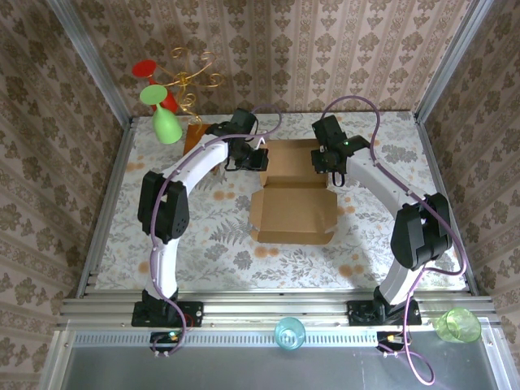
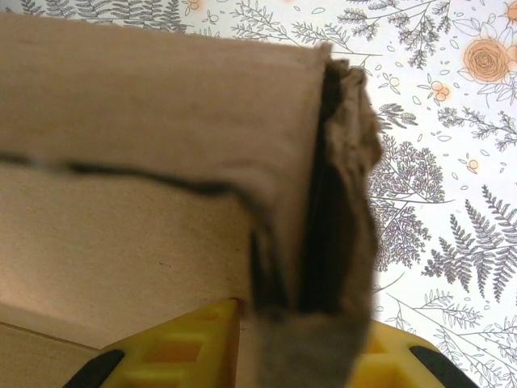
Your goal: Fold the paper box
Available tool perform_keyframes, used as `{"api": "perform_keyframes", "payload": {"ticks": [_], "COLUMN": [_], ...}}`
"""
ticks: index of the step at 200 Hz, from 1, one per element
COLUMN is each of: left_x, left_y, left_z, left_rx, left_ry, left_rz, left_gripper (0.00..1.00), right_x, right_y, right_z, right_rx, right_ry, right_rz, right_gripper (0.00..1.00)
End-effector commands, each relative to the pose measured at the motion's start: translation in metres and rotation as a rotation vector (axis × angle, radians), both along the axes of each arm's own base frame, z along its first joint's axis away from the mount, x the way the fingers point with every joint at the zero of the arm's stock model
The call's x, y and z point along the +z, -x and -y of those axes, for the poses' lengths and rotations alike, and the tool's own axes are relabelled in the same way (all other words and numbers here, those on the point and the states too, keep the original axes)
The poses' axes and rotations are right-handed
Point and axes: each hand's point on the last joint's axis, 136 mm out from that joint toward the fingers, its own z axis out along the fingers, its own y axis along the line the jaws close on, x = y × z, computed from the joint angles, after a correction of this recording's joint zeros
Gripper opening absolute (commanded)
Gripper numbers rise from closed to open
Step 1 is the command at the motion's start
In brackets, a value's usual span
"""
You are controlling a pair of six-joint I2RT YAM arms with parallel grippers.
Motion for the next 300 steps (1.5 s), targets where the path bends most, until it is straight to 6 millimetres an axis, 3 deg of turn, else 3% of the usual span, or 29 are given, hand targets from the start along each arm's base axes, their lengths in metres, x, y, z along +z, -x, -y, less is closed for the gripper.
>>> {"api": "perform_keyframes", "payload": {"ticks": [1, 35, 80, 128, 156, 175, 233, 278, 300], "left_x": [0.02, 0.019, 0.016, 0.006, 0.003, -0.001, -0.009, -0.011, -0.012], "left_y": [-0.003, -0.002, -0.002, -0.008, -0.01, -0.01, -0.016, -0.018, -0.019], "left_z": [0.013, 0.013, 0.011, -0.003, 0.001, 0.009, 0.014, 0.009, 0.008], "left_rx": [-0.008, -0.006, 0.015, 0.126, 0.138, 0.138, 0.147, 0.164, 0.167], "left_ry": [0.064, 0.059, 0.005, -0.105, -0.127, -0.097, -0.013, -0.018, -0.019], "left_rz": [0.019, 0.016, 0.026, 0.075, 0.128, 0.138, 0.158, 0.189, 0.203], "left_gripper": [0.0, 0.0, 0.0, 0.0, 0.04, 0.13, 0.18, 0.18, 0.04], "right_x": [-0.011, -0.004, 0.0, -0.003, -0.007, -0.01, -0.018, -0.025, -0.028], "right_y": [0.007, 0.003, 0.004, 0.008, 0.012, 0.014, 0.017, 0.018, 0.018], "right_z": [-0.001, 0.01, 0.02, 0.015, 0.007, 0.004, -0.008, -0.011, -0.012], "right_rx": [-0.002, -0.038, -0.091, -0.088, -0.073, -0.063, -0.025, -0.021, -0.02], "right_ry": [-0.009, 0.065, 0.156, 0.129, 0.096, 0.075, 0.018, -0.001, -0.011], "right_rz": [-0.036, -0.019, -0.029, -0.05, -0.065, -0.075, -0.112, -0.145, -0.157], "right_gripper": [0.18, 0.0, 0.0, 0.0, 0.0, 0.0, 0.0, 0.0, 0.0]}}
